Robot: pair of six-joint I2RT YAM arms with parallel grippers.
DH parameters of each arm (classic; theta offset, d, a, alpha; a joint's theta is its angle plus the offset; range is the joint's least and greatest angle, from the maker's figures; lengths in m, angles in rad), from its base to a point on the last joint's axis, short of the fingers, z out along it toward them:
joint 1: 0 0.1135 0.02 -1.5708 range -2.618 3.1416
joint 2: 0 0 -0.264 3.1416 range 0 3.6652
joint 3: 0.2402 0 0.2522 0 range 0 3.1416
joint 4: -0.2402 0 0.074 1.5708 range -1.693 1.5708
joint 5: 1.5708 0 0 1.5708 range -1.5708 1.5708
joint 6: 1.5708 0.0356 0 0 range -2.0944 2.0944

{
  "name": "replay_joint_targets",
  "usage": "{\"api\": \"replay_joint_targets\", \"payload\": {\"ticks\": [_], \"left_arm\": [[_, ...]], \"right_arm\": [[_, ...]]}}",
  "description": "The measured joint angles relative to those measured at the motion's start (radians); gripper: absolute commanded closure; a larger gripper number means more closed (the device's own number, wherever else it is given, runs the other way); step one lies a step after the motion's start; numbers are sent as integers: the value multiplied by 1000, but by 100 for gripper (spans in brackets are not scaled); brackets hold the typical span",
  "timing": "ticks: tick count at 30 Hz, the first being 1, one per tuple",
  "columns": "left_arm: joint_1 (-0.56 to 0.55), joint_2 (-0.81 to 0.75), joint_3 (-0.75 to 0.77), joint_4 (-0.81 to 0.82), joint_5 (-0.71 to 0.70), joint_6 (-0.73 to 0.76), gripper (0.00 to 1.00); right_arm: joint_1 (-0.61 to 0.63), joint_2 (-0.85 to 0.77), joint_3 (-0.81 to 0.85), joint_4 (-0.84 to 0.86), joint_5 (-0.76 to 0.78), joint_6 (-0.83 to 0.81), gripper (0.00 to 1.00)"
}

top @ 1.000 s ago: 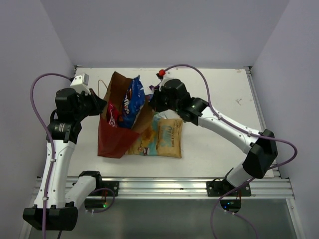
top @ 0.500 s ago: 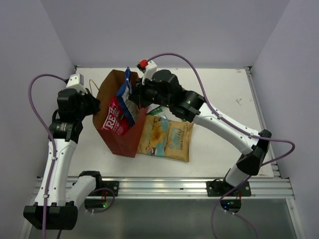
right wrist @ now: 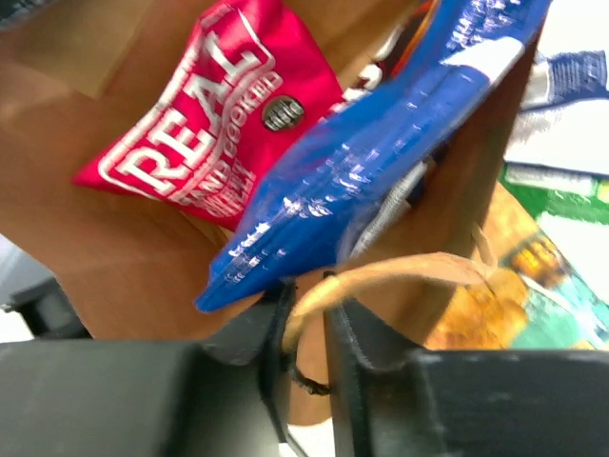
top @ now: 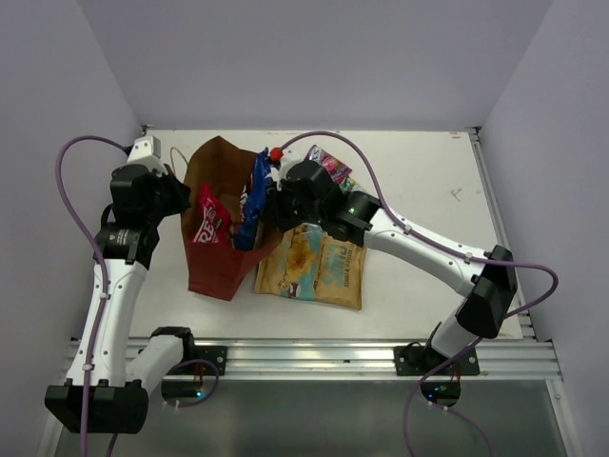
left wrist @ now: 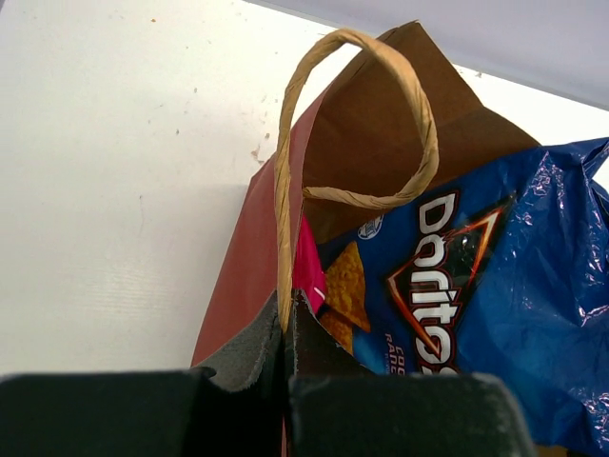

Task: Place the snacks into the paper bag
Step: Adjust the paper bag at the center of the board, then adjust the snack in the paper bag.

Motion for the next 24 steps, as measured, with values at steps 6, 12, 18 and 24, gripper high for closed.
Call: {"api": "replay_joint_targets", "payload": {"ticks": [6,12,18,24], "left_arm": [[0,-11,-16,13,29,22,100],[0,-20,-20,15,42,23,100],[0,-21,-20,16,60,24,100],[0,-21,-20,18,73,25,100]], "right_arm": [[0,-76,-15,-56,69,-6,41],[0,-161,49,-127,134,-26,31],[9,-170,167,-134,143,-36,30],[24,-29,354,-150,166,-44,30]]}}
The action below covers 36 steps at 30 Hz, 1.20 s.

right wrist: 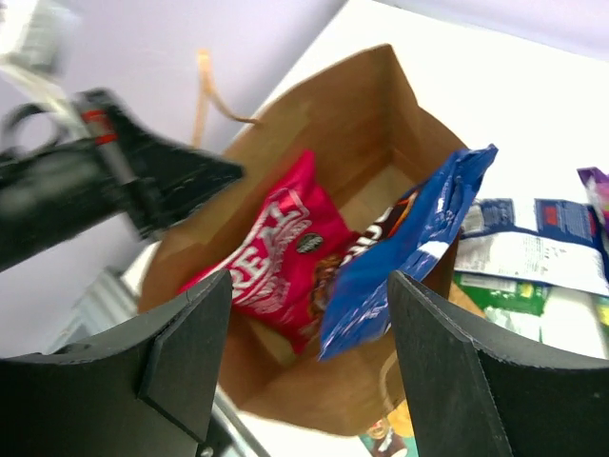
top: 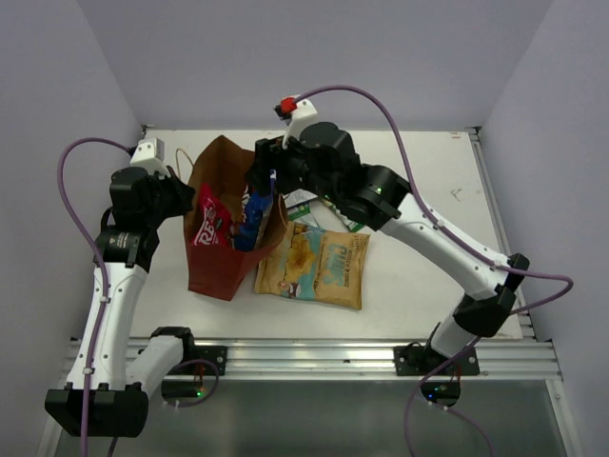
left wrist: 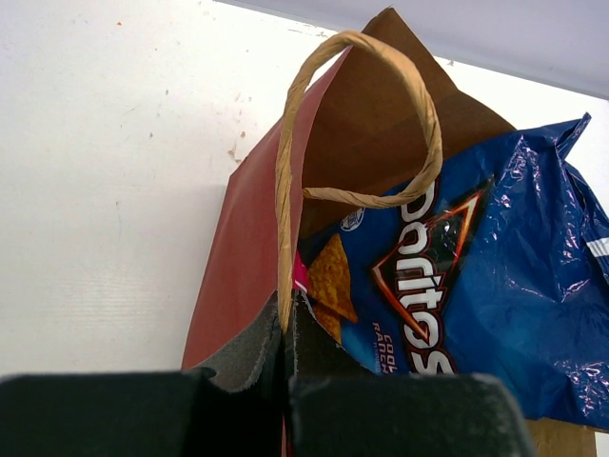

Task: Place the snacks into the paper bag
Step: Adjust the snack in the paper bag.

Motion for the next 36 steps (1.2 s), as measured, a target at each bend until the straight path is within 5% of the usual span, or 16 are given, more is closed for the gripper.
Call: {"api": "replay_joint_targets", "payload": {"ticks": [12,25,36], "left_arm": [[0,0,-1,5,6,0,100],[0,0,-1,19,6,0,100],[0,3,-2,19,6,0,100]], "right_arm": [[1,254,113,-158,122,6,36],[1,240,31,-189,137,16,39],[1,63,-53,-199,146,11,38]]}}
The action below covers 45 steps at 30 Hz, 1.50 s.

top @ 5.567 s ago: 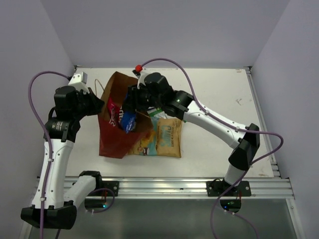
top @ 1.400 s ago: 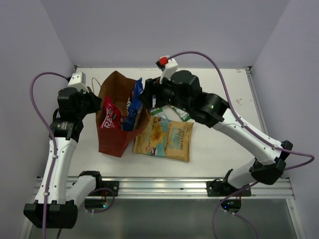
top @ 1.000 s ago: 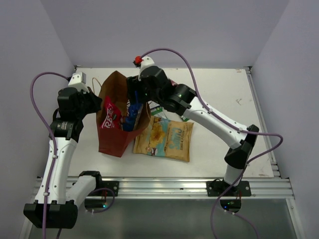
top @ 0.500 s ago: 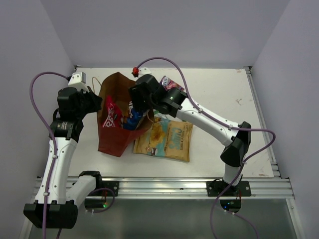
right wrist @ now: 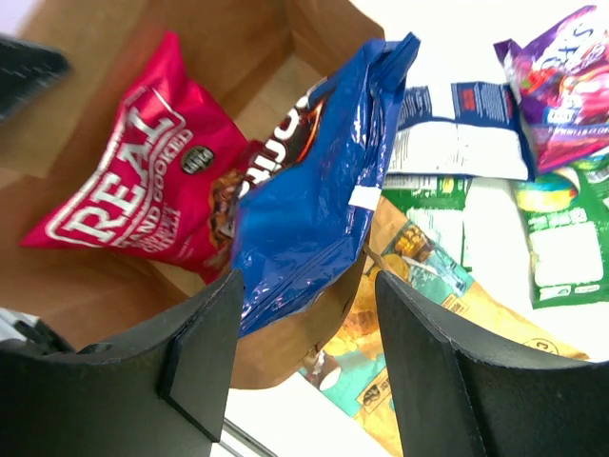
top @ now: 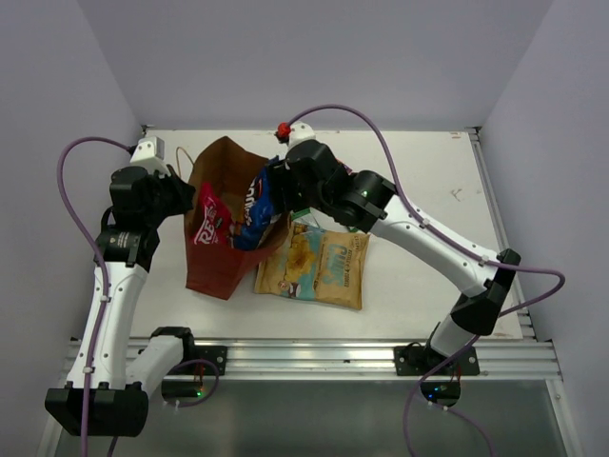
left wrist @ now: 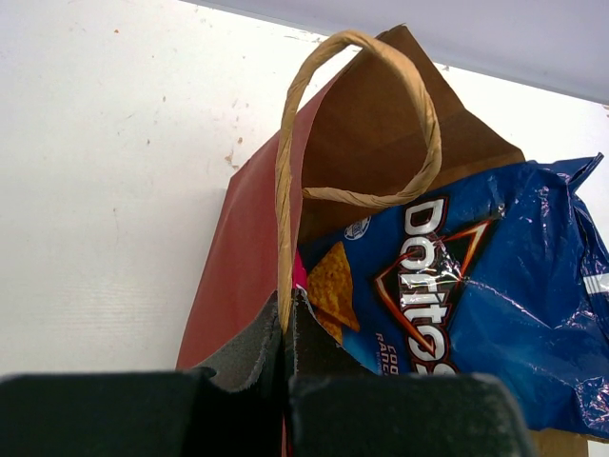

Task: Place the snacks into the paper bag
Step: Adjust the snack in the paper bag.

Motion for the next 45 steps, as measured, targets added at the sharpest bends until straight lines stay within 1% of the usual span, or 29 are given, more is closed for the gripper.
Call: {"api": "replay_joint_targets", "payload": {"ticks": [3,9,12,13,14,16,17,19,21,28,35,40,45], "left_arm": [[0,0,-1,0,0,0,100],[0,0,-1,0,0,0,100],[0,0,-1,0,0,0,100],[0,1,-1,0,0,0,100],[0,1,-1,0,0,0,100],[0,3,-1,0,0,0,100],[0,3,-1,0,0,-1,100],[0,5,-1,1,3,-1,100],[0,6,-1,2,5,-2,100],[0,13,-1,8,14,-6,100],[0,17,-1,9,13,-31,100],[0,19,-1,9,13,-40,100],[0,18,-1,11,13,-40,100]], "right_arm": [[0,-15,-2,10,5,0,39],[0,2,-51,36,-7,11,44],[0,38,-52,51,-19,18,50],[0,48,-52,55,-24,20,53],[-1,57,-52,58,-37,22,61],[-1,63,-57,70,-52,26,70],[-1,64,-61,77,-67,28,80],[-1,64,-64,83,-92,29,91],[-1,64,-65,91,-117,32,100],[9,62,-65,118,-215,43,100],[85,36,-68,123,-290,58,100],[111,-23,-163,174,-325,91,100],[108,-30,-258,228,-326,124,100]]}}
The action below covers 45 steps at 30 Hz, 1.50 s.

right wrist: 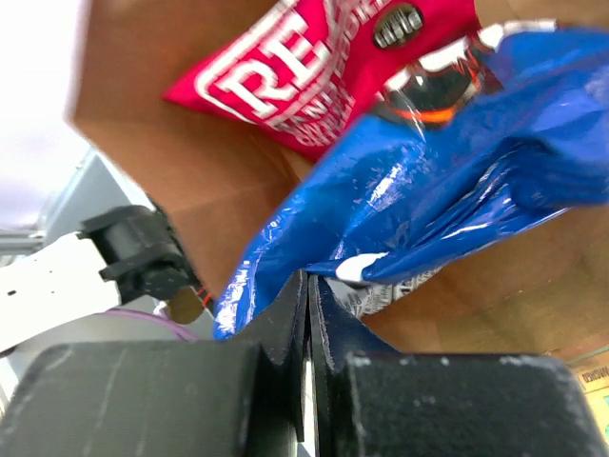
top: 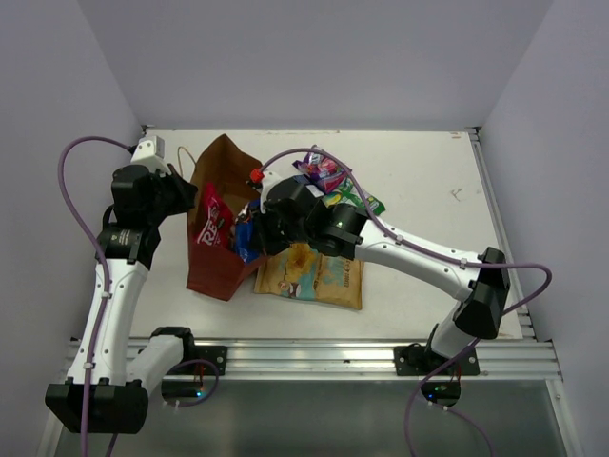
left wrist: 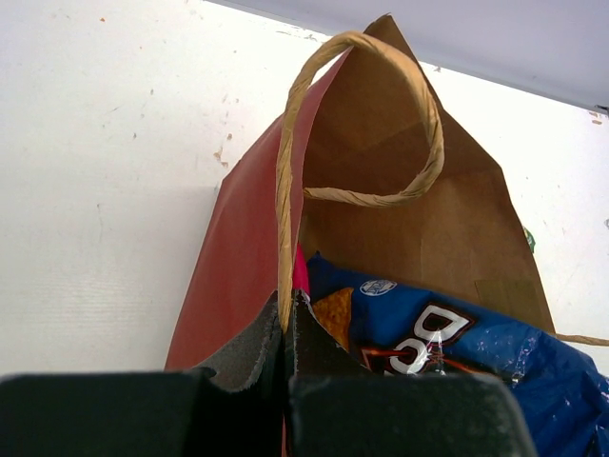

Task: Place the snacks into the paper bag
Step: Adjust the snack in the paper bag, then pick up the snack from the center of the board.

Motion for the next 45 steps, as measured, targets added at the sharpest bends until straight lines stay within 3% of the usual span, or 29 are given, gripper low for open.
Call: {"api": "replay_joint_targets", "payload": {"ticks": [5,9,10,16,24,30,36,45], "left_arm": [[0,-4,0,-2,-2,1,100],[0,-9,0,-3,-1,1,100],[0,-10,0,-3,0,2,100],[0,-15,0,-3,2,2,100],[0,-20,0,-8,1,11,100],[0,-32,0,-11,6,22,100],[0,-34,0,-13,21,29,100],[0,-34,0,-14,45,39,100]], "right_arm": [[0,12,-23,6,-3,13,99],[0,11,-5,-11,0,2,75],[0,10,1,-16,0,-2,64],[0,-37,37,-72,50,-54,40],[-11,-206,29,-127,195,-103,27],[-83,-380,-84,-127,294,-113,20],[-286,-498,-306,-107,284,-80,13],[-437,-507,-619,0,142,-15,5]]}}
